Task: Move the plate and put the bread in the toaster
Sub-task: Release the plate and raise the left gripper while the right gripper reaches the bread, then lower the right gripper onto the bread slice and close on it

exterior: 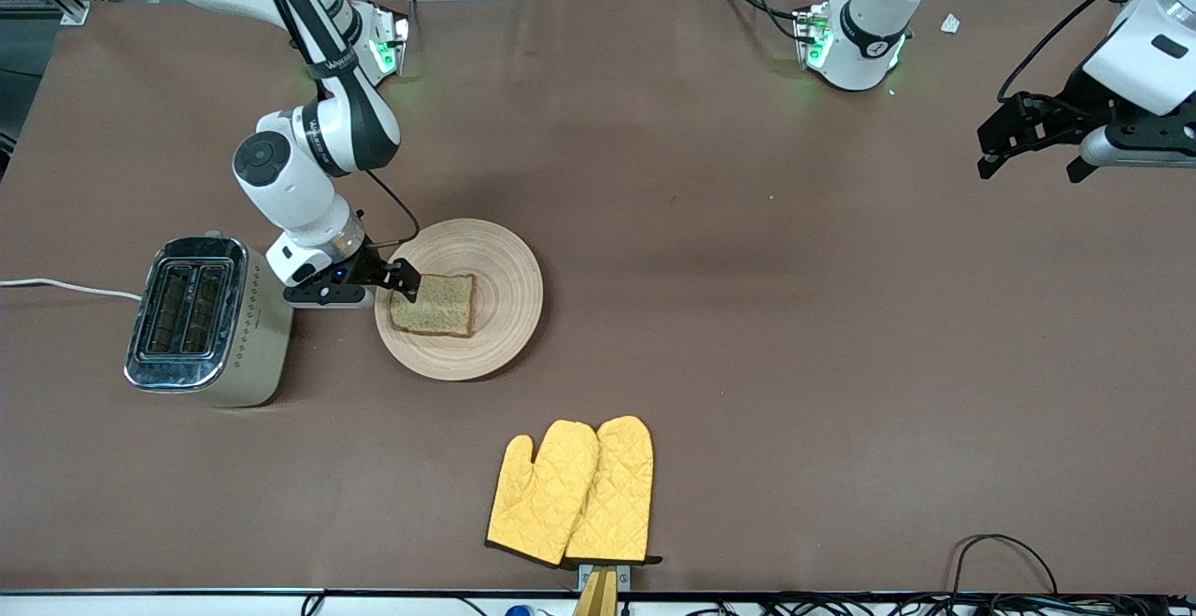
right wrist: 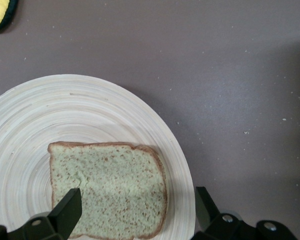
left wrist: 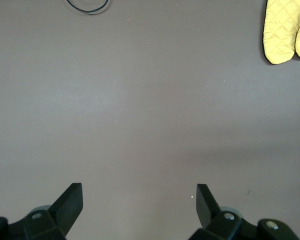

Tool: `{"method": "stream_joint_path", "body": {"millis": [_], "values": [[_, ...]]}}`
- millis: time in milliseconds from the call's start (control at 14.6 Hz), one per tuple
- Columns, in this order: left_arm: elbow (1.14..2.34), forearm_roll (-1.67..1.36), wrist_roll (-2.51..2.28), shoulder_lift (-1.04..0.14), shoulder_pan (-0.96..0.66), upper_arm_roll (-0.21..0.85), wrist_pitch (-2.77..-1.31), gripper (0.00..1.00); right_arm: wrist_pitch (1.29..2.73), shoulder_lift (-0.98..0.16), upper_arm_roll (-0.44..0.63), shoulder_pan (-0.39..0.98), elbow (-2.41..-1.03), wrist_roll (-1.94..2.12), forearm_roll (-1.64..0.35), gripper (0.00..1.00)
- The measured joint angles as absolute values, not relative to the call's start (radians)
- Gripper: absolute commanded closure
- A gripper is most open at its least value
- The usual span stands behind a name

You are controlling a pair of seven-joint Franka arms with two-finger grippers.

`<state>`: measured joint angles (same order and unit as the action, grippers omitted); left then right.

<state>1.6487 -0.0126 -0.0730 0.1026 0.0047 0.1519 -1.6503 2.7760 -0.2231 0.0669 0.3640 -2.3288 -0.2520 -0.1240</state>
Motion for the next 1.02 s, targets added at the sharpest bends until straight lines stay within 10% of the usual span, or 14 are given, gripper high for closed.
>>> {"method": "stream_joint_path", "body": {"millis": [1025], "values": [[1.643,-0.013,-0.074,0.085,0.000,0.162,-1.651,0.00,2.856,-0.260,0.067,0.364,-2.345,-0.265,-0.124,0.29]]}}
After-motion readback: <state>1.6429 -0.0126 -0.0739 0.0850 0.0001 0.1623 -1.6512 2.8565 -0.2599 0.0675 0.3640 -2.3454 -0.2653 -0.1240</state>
